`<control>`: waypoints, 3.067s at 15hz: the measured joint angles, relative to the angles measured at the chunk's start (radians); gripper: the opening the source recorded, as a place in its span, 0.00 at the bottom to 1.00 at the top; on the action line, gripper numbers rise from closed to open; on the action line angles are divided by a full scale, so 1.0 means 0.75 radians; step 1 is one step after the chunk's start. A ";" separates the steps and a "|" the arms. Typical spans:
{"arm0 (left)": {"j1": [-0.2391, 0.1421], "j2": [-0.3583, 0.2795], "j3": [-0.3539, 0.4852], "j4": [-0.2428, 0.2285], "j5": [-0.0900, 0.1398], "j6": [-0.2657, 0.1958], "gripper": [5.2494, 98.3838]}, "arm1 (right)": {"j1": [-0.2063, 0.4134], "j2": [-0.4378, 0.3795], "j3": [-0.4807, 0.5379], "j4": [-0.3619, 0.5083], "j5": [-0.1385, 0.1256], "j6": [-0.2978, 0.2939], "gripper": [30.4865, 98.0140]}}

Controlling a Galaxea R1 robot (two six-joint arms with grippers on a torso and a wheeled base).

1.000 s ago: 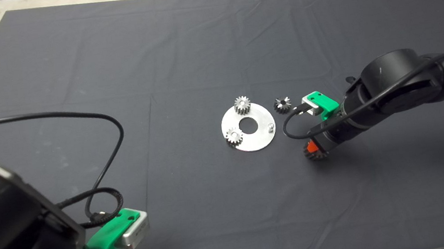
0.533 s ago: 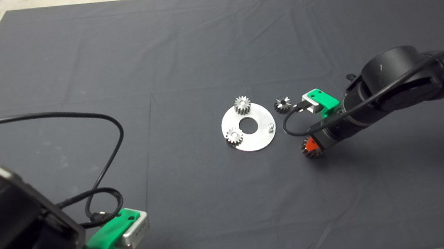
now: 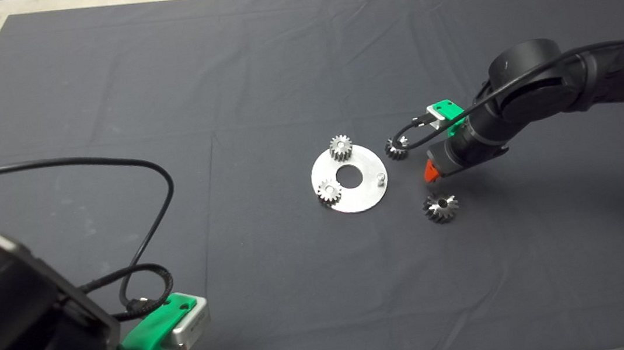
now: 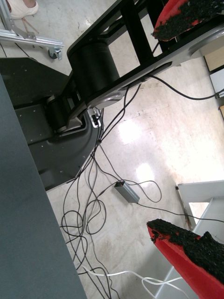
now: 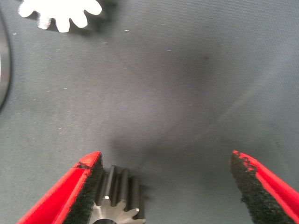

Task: Remove an incorrectly installed larger gear and replace it with the correct smaller gear

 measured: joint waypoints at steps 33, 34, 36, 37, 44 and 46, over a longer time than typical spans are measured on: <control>0.000 0.000 0.001 0.000 0.001 -0.001 1.00 | 0.033 0.232 -0.425 -0.002 0.218 -0.178 0.74; 0.000 0.000 0.001 0.000 0.001 -0.001 1.00 | 0.033 0.233 -0.425 -0.002 0.219 -0.182 0.71; 0.000 0.000 0.001 0.000 0.001 -0.001 1.00 | 0.033 0.235 -0.425 -0.002 0.219 -0.182 0.67; 0.000 0.000 0.001 -0.001 0.001 -0.001 1.00 | 0.033 0.240 -0.425 -0.002 0.216 -0.182 0.66; 0.000 0.000 0.001 0.000 0.001 -0.001 1.00 | 0.033 0.269 -0.425 -0.002 0.205 -0.182 0.52; 0.000 0.000 0.001 0.000 0.001 -0.001 1.00 | 0.033 0.268 -0.425 -0.002 0.201 -0.182 0.52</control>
